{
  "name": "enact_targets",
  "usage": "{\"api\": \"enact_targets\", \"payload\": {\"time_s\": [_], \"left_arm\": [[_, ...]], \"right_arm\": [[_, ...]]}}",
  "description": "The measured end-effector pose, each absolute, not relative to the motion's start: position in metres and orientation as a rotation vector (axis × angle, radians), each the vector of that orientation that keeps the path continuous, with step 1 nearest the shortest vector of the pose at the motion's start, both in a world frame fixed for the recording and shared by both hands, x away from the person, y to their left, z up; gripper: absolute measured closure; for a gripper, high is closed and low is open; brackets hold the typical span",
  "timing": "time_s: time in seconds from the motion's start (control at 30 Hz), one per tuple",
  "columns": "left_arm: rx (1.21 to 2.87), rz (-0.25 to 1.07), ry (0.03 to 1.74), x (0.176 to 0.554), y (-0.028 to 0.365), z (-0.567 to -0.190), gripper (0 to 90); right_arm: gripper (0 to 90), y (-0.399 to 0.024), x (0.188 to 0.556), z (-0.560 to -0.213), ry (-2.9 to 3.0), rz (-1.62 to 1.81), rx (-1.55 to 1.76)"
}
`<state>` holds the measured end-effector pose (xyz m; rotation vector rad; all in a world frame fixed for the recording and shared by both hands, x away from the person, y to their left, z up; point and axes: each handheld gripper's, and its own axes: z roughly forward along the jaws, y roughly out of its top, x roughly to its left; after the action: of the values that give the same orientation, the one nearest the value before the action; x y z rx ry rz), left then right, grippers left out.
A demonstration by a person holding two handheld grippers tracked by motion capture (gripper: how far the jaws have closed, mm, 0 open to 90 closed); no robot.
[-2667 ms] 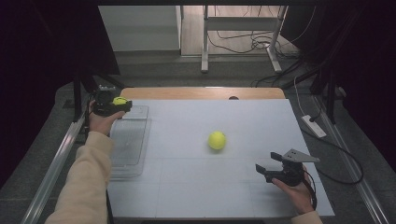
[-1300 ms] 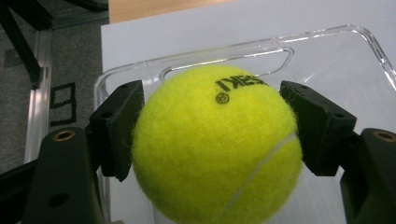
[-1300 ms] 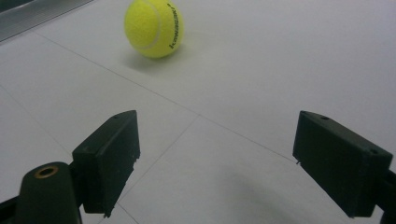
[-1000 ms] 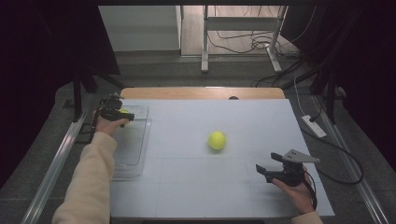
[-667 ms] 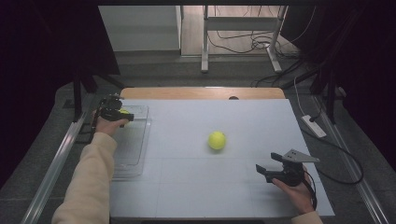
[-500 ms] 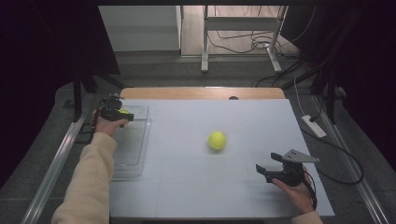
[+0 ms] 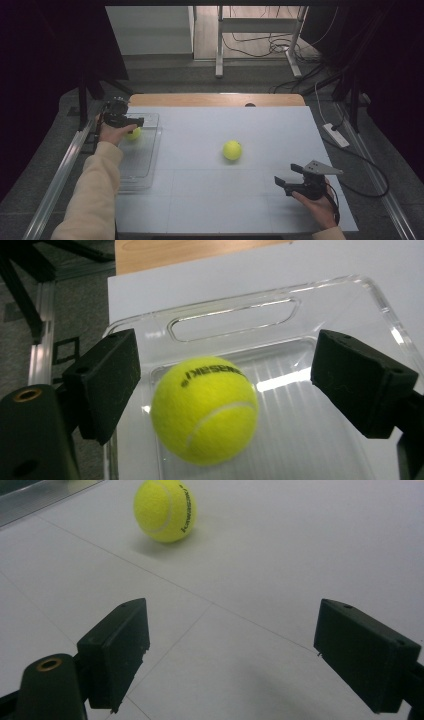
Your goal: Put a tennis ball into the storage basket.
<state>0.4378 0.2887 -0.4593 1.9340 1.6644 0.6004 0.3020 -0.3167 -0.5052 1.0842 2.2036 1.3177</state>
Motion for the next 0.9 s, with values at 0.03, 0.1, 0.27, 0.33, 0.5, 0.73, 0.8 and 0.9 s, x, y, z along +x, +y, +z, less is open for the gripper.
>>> {"api": "enact_targets", "payload": {"time_s": [0.03, 0.1, 0.27, 0.33, 0.5, 0.73, 0.8, 0.9], "left_arm": [[1.923, 0.593, 1.654, 0.436, 0.288, -0.457, 13.1], [1.911, 0.572, 1.632, 0.433, 0.288, -0.454, 13.2], [1.886, 0.554, 1.567, 0.423, 0.286, -0.446, 12.9], [1.884, 0.54, 1.545, 0.419, 0.285, -0.445, 13.1], [1.856, 0.52, 1.509, 0.41, 0.283, -0.441, 13.1], [1.836, 0.522, 1.435, 0.399, 0.277, -0.43, 13.7], [1.827, 0.517, 1.409, 0.395, 0.275, -0.427, 13.8], [1.817, 0.499, 1.38, 0.391, 0.272, -0.425, 13.9]], "right_arm": [[14.7, -0.317, 0.302, -0.505, 2.202, 1.319, 1.084], [14.6, -0.317, 0.302, -0.505, 2.199, 1.321, 1.088], [14.6, -0.317, 0.302, -0.505, 2.204, 1.312, 1.086], [14.7, -0.316, 0.302, -0.505, 2.201, 1.313, 1.088], [14.7, -0.318, 0.302, -0.504, 2.194, 1.321, 1.094], [14.7, -0.319, 0.302, -0.504, 2.184, 1.322, 1.105], [14.7, -0.319, 0.302, -0.504, 2.185, 1.317, 1.108], [14.6, -0.32, 0.301, -0.504, 2.18, 1.321, 1.11]]}}
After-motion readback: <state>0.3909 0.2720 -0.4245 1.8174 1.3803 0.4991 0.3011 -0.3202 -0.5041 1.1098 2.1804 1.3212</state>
